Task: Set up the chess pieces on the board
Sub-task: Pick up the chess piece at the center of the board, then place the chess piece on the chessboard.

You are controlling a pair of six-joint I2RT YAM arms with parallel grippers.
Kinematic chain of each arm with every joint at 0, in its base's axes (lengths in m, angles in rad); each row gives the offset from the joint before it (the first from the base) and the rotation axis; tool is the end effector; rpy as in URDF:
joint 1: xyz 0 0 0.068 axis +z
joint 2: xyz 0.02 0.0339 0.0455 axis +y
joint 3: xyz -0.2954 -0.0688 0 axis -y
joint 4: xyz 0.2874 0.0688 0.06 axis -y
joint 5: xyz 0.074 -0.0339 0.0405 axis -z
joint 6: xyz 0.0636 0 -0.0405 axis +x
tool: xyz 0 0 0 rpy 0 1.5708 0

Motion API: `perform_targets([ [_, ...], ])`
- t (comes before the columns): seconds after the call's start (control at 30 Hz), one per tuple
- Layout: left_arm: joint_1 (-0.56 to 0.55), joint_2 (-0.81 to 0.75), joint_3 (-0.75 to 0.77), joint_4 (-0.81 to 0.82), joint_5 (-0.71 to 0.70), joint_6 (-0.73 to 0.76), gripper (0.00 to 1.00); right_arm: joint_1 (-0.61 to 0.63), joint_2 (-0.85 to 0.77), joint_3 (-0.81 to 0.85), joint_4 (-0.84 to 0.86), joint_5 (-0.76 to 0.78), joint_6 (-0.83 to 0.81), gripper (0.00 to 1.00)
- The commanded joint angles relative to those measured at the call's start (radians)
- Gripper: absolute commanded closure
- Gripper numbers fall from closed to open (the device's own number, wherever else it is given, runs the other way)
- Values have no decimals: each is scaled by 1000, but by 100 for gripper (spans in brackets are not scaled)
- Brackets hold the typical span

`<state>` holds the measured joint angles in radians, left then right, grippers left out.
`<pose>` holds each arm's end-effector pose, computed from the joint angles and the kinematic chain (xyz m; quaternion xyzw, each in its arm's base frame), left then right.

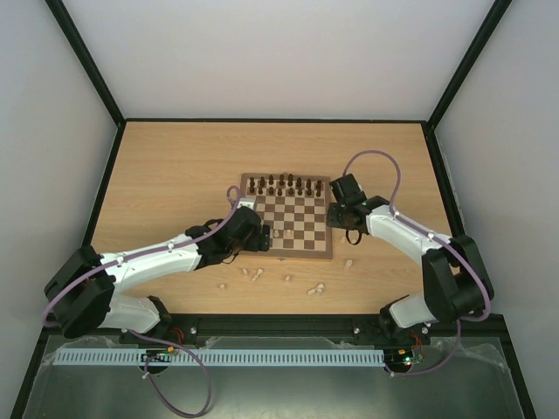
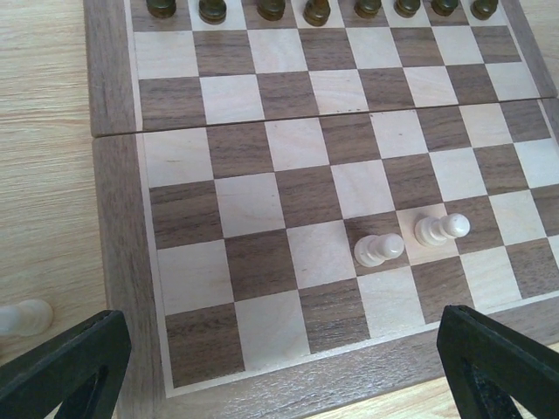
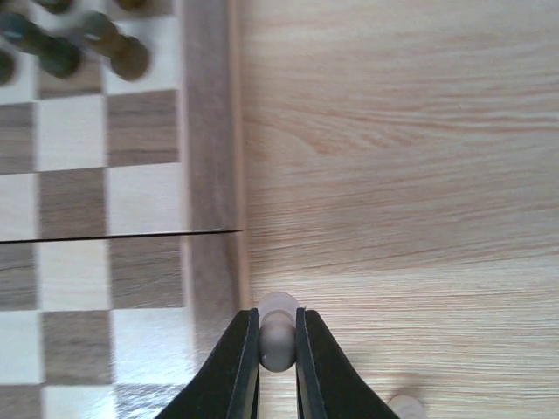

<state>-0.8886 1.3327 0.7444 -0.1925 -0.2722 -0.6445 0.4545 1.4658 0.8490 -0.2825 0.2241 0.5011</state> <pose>0.2143 -0.2367 0.1958 0.0595 0.9140 -0.1742 0.3615 0.3142 0.1378 0.1835 0.0587 0.9371 0.0568 0.3393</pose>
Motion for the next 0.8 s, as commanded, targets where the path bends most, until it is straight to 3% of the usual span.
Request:
perform_targets([
  [0.0,17,-14,-2,-11,-28,-10,1,60,-73,35,-78,-18,-4,95],
  [0.43,85,-100,-38,-56,-45,-25,1,252,-1,97,-86,-49,-11,94],
  [0.77,114,-131,-69,-74,-51,-39,1,303,89,148,-87,-51,-26,93],
])
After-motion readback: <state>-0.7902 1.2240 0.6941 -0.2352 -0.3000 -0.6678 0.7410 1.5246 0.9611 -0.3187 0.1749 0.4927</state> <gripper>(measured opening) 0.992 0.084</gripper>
